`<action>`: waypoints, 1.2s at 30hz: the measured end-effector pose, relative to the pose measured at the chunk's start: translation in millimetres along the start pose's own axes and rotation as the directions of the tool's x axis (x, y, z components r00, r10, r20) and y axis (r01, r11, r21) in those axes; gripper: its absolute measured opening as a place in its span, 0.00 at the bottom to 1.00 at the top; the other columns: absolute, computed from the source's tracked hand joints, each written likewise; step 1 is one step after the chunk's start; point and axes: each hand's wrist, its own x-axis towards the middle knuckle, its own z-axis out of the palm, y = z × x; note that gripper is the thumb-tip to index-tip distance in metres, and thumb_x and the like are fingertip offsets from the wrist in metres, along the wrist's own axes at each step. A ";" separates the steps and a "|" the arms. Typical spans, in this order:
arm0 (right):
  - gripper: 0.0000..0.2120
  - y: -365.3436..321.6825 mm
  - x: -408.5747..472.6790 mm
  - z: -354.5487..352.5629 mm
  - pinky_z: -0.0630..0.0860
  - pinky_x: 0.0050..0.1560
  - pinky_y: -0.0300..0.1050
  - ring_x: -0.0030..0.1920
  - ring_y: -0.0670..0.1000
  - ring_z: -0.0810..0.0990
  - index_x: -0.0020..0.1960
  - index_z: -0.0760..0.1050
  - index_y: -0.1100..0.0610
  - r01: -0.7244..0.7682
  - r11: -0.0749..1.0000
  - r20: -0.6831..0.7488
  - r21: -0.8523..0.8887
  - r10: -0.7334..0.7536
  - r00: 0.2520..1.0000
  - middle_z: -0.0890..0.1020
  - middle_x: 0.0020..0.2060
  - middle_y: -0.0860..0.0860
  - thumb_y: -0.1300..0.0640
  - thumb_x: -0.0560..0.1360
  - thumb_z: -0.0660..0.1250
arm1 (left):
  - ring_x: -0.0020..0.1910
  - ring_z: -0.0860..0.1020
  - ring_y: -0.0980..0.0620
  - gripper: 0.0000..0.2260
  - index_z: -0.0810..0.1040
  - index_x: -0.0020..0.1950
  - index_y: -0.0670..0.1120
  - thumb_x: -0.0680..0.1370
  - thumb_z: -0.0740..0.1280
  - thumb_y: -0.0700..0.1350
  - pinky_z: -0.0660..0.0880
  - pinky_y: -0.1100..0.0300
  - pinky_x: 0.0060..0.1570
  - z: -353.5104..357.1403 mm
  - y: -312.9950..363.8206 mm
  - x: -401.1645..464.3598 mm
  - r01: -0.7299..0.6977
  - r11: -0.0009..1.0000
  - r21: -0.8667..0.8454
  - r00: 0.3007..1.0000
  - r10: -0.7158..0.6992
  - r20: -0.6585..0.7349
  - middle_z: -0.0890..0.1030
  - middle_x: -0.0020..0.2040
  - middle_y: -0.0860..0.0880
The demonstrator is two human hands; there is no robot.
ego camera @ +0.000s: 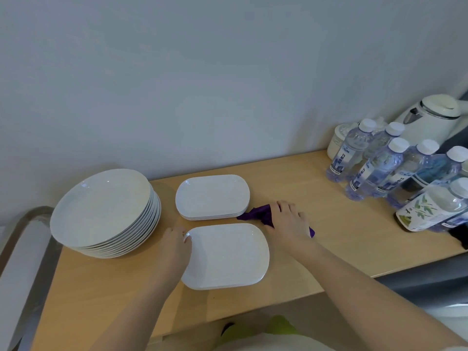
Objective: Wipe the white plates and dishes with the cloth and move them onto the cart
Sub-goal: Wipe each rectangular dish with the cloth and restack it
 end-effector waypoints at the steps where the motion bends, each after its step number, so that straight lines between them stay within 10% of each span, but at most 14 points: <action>1: 0.22 1.0 2.1 2.7 0.66 0.59 0.48 0.66 0.54 0.65 0.70 0.61 0.52 0.010 1.000 0.015 -0.021 -0.009 1.000 0.66 0.68 0.51 0.46 0.79 0.58 | 0.41 0.71 0.51 0.07 0.76 0.54 0.44 0.80 0.60 0.42 0.65 0.60 0.34 0.6 -0.2 1.5 -0.004 1.000 -0.002 1.000 0.004 0.006 0.73 0.46 0.49; 8: 0.12 20.2 4.7 8.9 0.71 0.51 0.48 0.55 0.54 0.71 0.63 0.70 0.52 -0.091 0.959 -0.057 0.268 0.110 0.992 0.74 0.56 0.51 0.53 0.81 0.55 | 0.39 0.72 0.57 0.07 0.78 0.51 0.47 0.79 0.60 0.42 0.67 0.62 0.34 5.2 -11.7 5.8 0.038 0.985 -0.167 0.999 -0.037 0.008 0.75 0.40 0.54; 12: 0.08 25.3 5.0 -9.8 0.70 0.43 0.42 0.45 0.51 0.77 0.53 0.76 0.56 -0.171 0.538 -0.009 0.825 0.315 0.949 0.81 0.45 0.51 0.60 0.79 0.59 | 0.44 0.73 0.55 0.09 0.78 0.57 0.46 0.80 0.61 0.44 0.66 0.64 0.37 4.3 -17.0 6.0 0.054 0.975 -0.217 0.998 -0.048 0.032 0.76 0.44 0.54; 21: 0.09 -26.9 -24.7 -69.3 0.77 0.39 0.36 0.41 0.43 0.82 0.47 0.77 0.44 -0.037 0.127 0.006 0.991 0.238 0.971 0.84 0.40 0.42 0.57 0.78 0.62 | 0.44 0.77 0.58 0.12 0.80 0.43 0.55 0.76 0.62 0.39 0.73 0.62 0.40 -5.9 -24.4 3.1 0.017 0.949 -0.313 0.994 0.018 0.107 0.81 0.41 0.57; 31: 0.09 -148.7 -54.1 -21.4 0.70 0.47 0.26 0.48 0.39 0.76 0.57 0.75 0.50 0.063 0.498 0.027 0.865 -0.173 0.985 0.80 0.49 0.42 0.56 0.79 0.61 | 0.40 0.78 0.70 0.21 0.79 0.39 0.63 0.74 0.64 0.34 0.70 0.77 0.34 -17.0 -24.4 -2.9 -0.048 0.895 -0.444 0.992 0.095 0.082 0.81 0.35 0.68; 36: 0.19 -167.3 -56.5 8.0 0.62 0.67 0.42 0.66 0.47 0.66 0.67 0.67 0.49 0.247 0.820 -0.040 0.516 -0.265 0.963 0.72 0.64 0.45 0.46 0.78 0.59 | 0.42 0.77 0.72 0.28 0.82 0.46 0.59 0.68 0.59 0.26 0.71 0.77 0.37 -16.5 -31.5 -2.2 -0.021 0.899 -0.438 0.991 0.077 0.111 0.81 0.36 0.68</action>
